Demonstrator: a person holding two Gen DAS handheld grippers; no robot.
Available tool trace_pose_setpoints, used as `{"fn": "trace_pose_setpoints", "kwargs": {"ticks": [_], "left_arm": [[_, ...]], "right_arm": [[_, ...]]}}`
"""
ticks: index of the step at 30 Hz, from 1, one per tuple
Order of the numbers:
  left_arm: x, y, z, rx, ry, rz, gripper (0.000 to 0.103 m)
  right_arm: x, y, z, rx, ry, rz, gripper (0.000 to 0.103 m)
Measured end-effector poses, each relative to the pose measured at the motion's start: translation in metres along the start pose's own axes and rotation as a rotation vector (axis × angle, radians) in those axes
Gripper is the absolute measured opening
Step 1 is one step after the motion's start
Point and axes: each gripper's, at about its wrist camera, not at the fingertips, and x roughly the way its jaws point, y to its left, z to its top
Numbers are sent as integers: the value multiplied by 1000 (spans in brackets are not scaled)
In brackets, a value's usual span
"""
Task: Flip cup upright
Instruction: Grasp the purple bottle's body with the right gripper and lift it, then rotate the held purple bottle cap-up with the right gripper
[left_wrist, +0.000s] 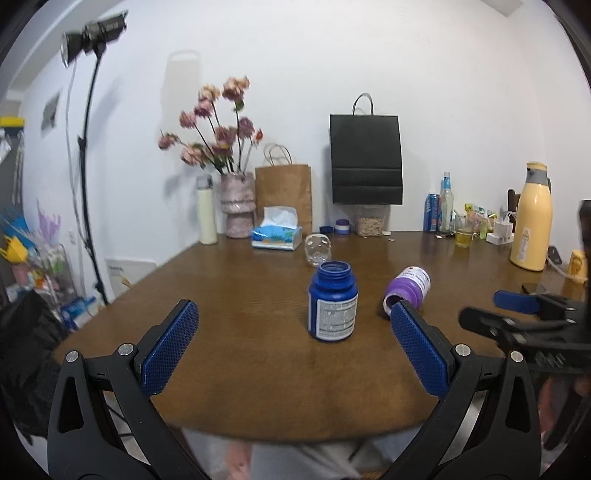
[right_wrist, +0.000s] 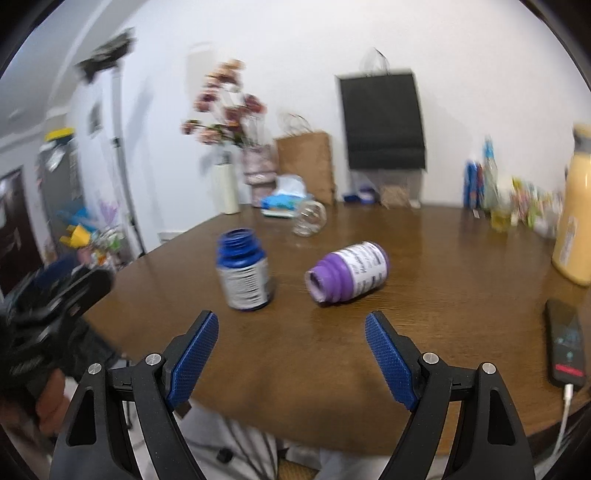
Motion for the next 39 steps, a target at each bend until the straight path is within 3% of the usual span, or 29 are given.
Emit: {"fn": "trace_pose_setpoints", "kwargs": {"ticks": [2,6,9,11,12,14,22,25,28,31,34,37,39], "left_arm": [[22,5,6,-36,35,-10,103],[54,7,19,-68,69,-14,103],[72,2,24,-72,102,-35,103],[79,-3,26,-60,116,-48,103],[81,-6,27,-51,120,-49,103],[87,-12,27,-28,129,-53,103],[107,-25,17,-48,232,-59,103],[110,-33,9,-43,288,-76,103],[114,-40,3,-74,367,-163,103],[122,-43,-1,-123,423,-204,103],[133,-50,-1,-171,475,-235,95],[143,-57,-3,-159,507,-207,71],[149,-57,-6,-164,528,-200,68]], "right_arm": [[27,-14,16,70,24,-3,86],[86,-36,43,146,89,-107,86],[143,-54,50,220,191,-174,86],[169,-60,48,248,249,-151,84],[178,-59,46,237,264,-111,77],[186,-51,46,177,280,-85,74],[172,-52,37,124,310,75,74],[144,-36,23,32,327,147,74],[113,-9,5,-128,350,286,74],[95,3,-6,-222,356,368,74],[90,7,-11,-252,359,434,74],[88,7,-14,-285,355,481,74],[83,4,-16,-314,338,482,75]]}}
